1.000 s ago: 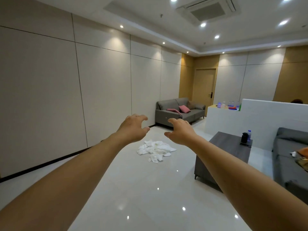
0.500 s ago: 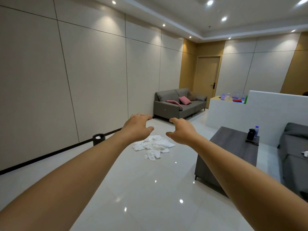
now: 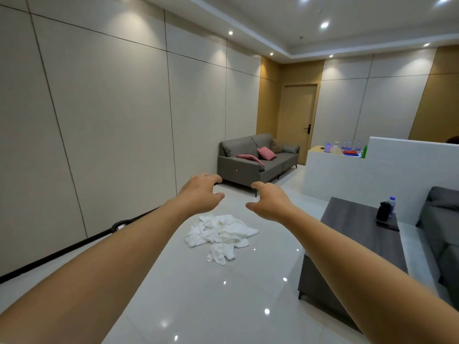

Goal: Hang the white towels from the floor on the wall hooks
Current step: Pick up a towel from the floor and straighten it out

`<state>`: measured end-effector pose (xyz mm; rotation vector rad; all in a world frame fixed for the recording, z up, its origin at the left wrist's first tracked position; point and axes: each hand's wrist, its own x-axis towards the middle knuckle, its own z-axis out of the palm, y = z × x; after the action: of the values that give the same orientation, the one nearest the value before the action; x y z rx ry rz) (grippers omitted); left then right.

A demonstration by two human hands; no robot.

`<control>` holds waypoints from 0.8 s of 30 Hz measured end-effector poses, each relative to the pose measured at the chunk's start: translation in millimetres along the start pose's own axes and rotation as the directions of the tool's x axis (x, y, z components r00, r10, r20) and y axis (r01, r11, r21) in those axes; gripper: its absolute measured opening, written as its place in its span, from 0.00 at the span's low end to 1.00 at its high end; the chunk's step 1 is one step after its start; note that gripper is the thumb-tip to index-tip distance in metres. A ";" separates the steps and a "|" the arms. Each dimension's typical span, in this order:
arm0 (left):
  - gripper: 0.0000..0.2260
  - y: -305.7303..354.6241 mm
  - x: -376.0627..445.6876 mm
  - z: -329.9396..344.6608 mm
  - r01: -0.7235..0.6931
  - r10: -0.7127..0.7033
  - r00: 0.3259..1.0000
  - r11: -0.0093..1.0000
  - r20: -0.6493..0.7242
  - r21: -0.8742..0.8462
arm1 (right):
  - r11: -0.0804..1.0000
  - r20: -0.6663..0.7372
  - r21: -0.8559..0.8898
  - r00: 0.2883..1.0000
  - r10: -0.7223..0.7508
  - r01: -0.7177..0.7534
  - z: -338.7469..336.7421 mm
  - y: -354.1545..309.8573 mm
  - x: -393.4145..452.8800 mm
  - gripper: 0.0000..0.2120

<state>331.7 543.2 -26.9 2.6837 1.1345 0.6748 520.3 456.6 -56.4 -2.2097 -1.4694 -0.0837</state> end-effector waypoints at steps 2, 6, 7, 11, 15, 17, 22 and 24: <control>0.22 -14.4 32.8 13.5 0.009 -0.009 1.000 1.000 0.016 0.004 | 1.000 0.009 -0.001 1.000 0.005 -0.005 17.1 5.0 34.1 0.31; 0.23 -39.9 95.3 41.6 0.019 -0.019 0.999 1.000 0.038 0.006 | 1.000 0.029 0.002 0.999 0.012 -0.012 46.4 18.3 99.8 0.33; 0.23 -45.8 112.2 48.1 0.018 -0.018 0.999 1.000 0.037 0.008 | 1.000 0.034 0.004 0.999 0.008 -0.008 52.7 22.4 117.2 0.33; 0.22 -62.9 181.6 75.4 -0.002 0.002 1.000 1.000 0.018 0.019 | 1.000 0.036 -0.001 0.999 -0.014 0.014 75.1 42.5 185.4 0.28; 0.22 -73.6 266.4 100.3 -0.025 0.026 1.000 0.999 -0.006 0.041 | 0.999 0.059 -0.024 0.997 -0.041 0.042 89.4 68.7 265.2 0.28; 0.23 -77.7 316.7 110.9 -0.026 0.028 0.999 0.998 -0.023 0.059 | 0.998 0.046 -0.031 0.997 -0.059 0.060 91.7 83.8 311.8 0.28; 0.23 -81.1 434.0 134.1 -0.005 0.007 1.000 0.998 -0.029 0.067 | 0.998 0.048 -0.011 0.997 -0.062 0.063 91.8 118.1 425.1 0.31; 0.23 -84.2 469.4 146.0 -0.013 0.015 0.999 0.998 -0.034 0.065 | 0.998 0.051 0.005 0.997 -0.066 0.066 95.2 129.2 463.2 0.32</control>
<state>632.2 941.3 -19.9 2.7460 1.1667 0.7008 809.5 852.2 -43.6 -2.1754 -1.5687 -0.0468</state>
